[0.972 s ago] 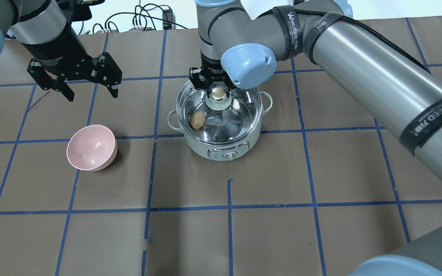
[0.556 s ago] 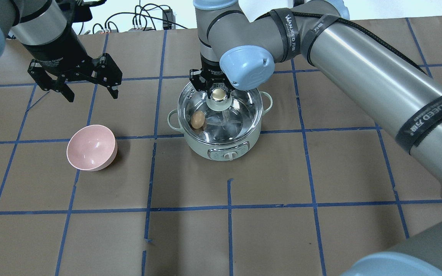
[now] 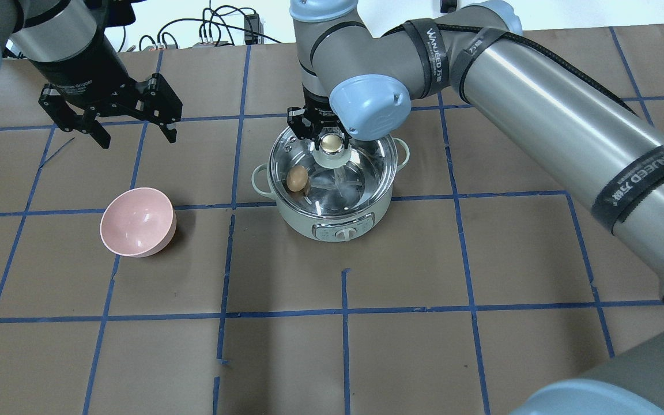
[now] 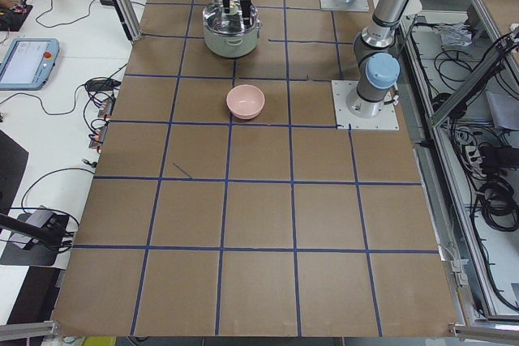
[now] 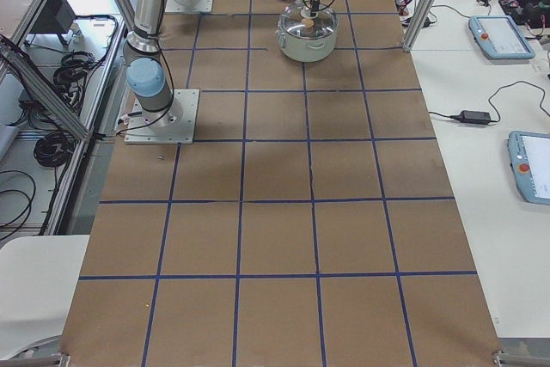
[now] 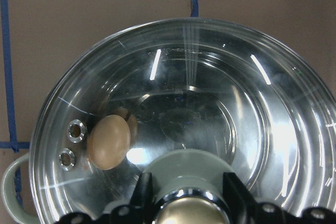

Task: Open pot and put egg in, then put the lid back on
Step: 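Lower the lid onto the pot rim with the right gripper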

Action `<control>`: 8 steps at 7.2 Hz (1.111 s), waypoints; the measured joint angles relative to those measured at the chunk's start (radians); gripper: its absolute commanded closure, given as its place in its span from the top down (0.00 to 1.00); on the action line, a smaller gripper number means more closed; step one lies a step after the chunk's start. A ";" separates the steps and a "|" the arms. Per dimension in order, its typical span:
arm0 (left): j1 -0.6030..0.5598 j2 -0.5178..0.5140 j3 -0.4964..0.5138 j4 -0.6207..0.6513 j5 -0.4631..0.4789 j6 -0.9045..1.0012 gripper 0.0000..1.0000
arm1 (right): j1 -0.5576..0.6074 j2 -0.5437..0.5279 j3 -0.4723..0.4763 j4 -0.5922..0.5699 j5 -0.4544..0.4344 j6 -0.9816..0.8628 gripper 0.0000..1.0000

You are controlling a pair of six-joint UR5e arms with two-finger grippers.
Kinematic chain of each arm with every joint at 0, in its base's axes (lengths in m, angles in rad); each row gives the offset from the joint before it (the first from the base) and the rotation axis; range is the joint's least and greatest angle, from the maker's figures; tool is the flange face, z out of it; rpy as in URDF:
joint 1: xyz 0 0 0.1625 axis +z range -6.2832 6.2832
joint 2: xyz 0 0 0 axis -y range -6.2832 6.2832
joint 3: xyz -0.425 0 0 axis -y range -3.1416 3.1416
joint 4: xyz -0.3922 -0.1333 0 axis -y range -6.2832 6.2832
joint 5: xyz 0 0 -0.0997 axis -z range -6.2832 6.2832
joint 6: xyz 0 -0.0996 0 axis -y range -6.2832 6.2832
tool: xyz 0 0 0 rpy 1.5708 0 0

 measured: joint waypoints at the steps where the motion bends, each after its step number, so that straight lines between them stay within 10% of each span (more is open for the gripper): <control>1: 0.000 0.000 0.000 0.000 -0.001 0.000 1.00 | -0.001 0.001 0.001 -0.003 0.003 0.001 0.24; 5: 0.000 0.000 0.001 0.000 -0.002 0.000 1.00 | 0.000 0.000 0.002 -0.017 0.006 0.005 0.24; 6: 0.000 0.000 0.002 0.000 -0.002 0.000 1.00 | 0.000 0.000 0.004 -0.019 0.005 0.005 0.38; 7: 0.000 0.000 0.002 0.000 -0.002 0.000 1.00 | 0.000 0.000 0.007 -0.021 0.004 0.004 0.94; 8: 0.000 0.000 0.002 0.000 -0.002 0.000 1.00 | 0.000 0.000 0.009 -0.022 0.002 0.001 1.00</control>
